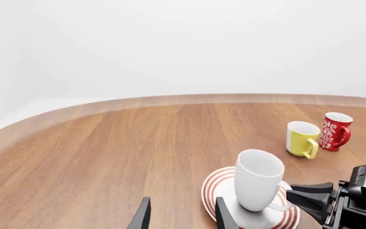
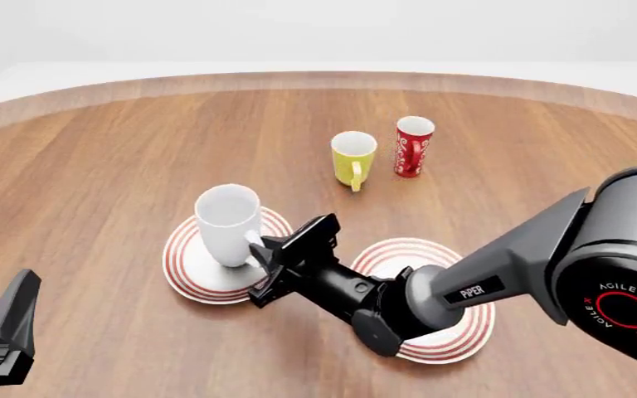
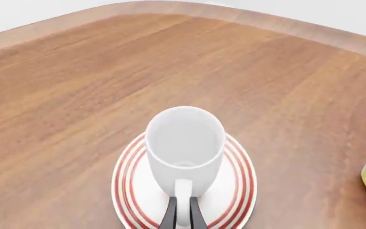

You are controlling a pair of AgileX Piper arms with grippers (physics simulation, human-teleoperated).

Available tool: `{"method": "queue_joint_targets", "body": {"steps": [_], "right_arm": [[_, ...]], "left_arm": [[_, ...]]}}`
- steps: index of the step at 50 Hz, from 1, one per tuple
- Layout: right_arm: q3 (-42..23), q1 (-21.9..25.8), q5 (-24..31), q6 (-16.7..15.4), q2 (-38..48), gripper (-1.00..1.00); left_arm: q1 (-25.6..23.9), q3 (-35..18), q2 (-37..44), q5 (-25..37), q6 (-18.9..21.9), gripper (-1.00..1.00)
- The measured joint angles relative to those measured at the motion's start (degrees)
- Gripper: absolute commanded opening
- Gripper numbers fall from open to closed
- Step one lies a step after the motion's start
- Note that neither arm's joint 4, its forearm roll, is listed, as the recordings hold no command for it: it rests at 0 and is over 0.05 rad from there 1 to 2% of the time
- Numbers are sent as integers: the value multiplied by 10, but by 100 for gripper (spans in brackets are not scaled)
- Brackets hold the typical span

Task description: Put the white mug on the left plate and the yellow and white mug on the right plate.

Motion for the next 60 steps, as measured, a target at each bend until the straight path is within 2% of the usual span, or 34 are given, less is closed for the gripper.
{"method": "queue_joint_targets", "body": {"steps": [24,60], "right_arm": [[-2,-3,10,9,-3,100],[65,-21,-4,-1,-83,100]], "left_arm": [[0,0,0,0,0,100],[0,0,0,0,0,100]]}}
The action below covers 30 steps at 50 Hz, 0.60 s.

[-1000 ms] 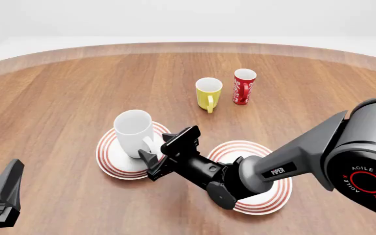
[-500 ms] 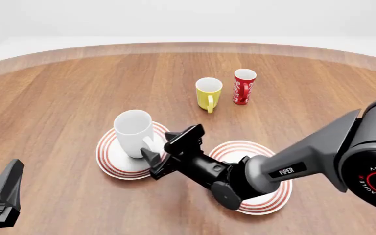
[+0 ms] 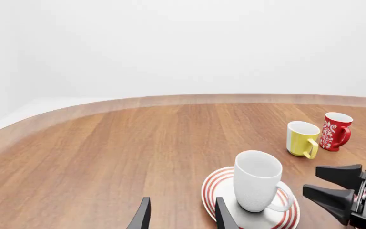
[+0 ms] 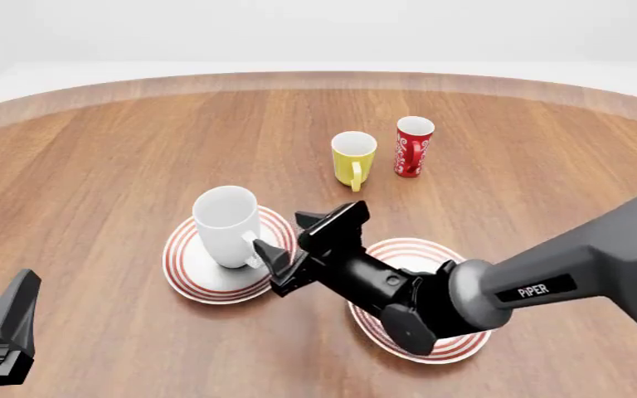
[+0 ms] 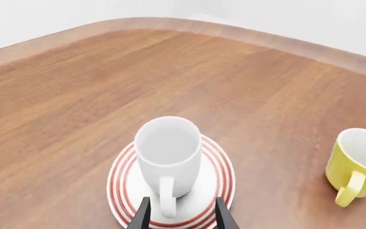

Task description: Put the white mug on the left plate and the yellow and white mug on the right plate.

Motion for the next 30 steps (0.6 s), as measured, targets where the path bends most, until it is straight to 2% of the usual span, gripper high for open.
{"method": "queue_joint_targets", "body": {"steps": [30], "right_arm": [[50,-56,-5,-17,-70,100]], "left_arm": [[0,0,0,0,0,100]]}}
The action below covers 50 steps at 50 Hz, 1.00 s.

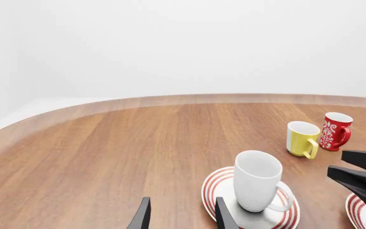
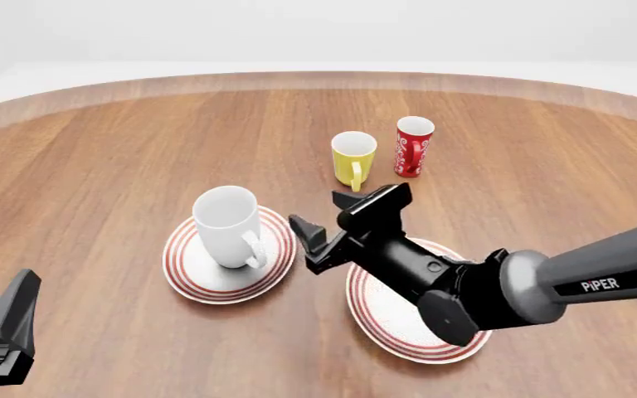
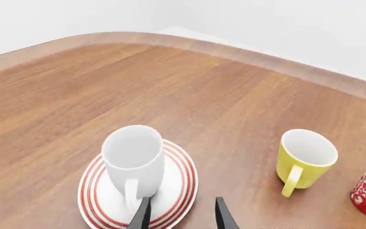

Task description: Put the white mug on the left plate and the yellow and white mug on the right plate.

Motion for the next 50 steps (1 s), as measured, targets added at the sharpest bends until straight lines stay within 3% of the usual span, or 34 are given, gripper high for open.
{"method": "queue_joint_targets", "body": {"steps": [18,50], "right_arm": [[4,-49,-7,-1,-6,100],[-51,-138,4,1,27,100]], "left_arm": [[0,0,0,0,0,100],[0,0,0,0,0,100]]}}
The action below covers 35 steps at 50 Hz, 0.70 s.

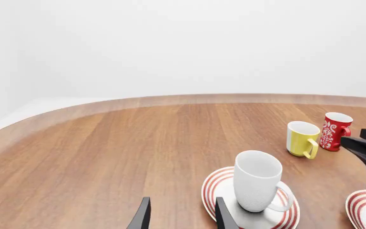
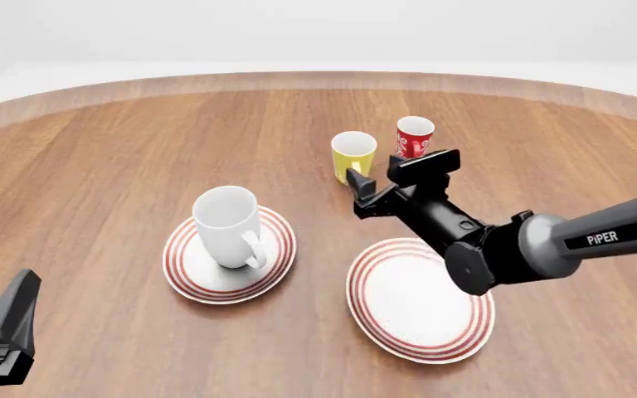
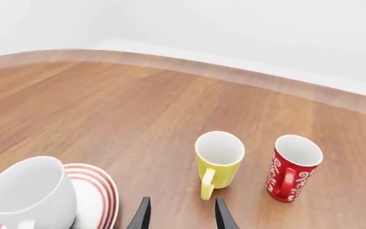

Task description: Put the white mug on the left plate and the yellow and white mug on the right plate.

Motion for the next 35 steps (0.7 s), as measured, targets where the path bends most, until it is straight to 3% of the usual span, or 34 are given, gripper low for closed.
{"method": "queue_joint_targets", "body": {"steps": [35], "right_arm": [[-84,-35,44,-14,47,100]], "left_arm": [[0,0,0,0,0,100]]}}
